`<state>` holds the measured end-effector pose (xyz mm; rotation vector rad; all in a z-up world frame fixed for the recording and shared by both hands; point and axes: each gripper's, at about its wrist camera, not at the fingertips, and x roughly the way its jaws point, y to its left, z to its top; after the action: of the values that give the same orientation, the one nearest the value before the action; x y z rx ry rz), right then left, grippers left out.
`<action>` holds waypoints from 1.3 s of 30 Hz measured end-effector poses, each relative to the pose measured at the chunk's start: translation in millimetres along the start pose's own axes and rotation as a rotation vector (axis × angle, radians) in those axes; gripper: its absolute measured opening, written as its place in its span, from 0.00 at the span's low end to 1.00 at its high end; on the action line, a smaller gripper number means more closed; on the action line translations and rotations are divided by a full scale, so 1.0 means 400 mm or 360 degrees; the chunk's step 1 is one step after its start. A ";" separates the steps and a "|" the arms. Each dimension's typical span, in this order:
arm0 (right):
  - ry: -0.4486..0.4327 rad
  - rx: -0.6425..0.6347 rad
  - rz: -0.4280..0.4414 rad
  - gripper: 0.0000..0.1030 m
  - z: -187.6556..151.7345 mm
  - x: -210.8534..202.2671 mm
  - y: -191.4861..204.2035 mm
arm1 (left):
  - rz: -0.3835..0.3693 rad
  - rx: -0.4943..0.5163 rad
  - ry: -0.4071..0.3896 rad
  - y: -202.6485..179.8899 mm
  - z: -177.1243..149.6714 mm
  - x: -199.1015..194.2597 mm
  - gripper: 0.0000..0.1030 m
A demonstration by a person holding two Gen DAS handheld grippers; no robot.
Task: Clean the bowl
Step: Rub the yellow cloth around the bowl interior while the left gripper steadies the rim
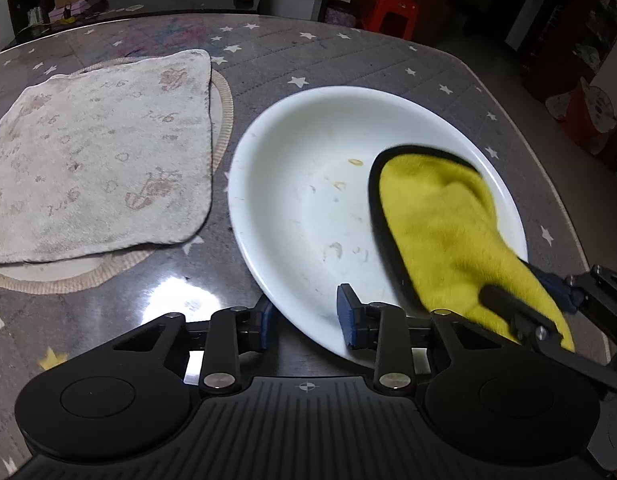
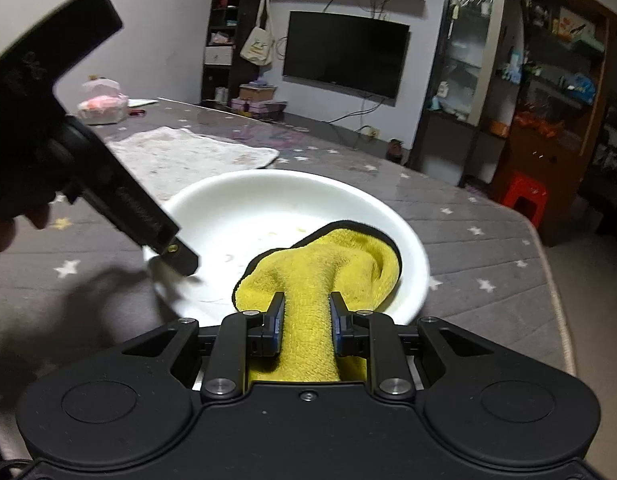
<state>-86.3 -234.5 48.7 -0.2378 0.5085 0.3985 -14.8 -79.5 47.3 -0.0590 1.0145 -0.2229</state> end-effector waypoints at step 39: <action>-0.0029 -0.0101 -0.0200 0.23 0.008 0.091 -0.092 | -0.0052 -0.0079 0.0058 0.002 0.014 0.003 0.36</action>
<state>-40.0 -255.3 37.2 -0.3256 0.4609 0.2946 -9.3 -79.3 49.3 -0.1172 1.0559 -0.2293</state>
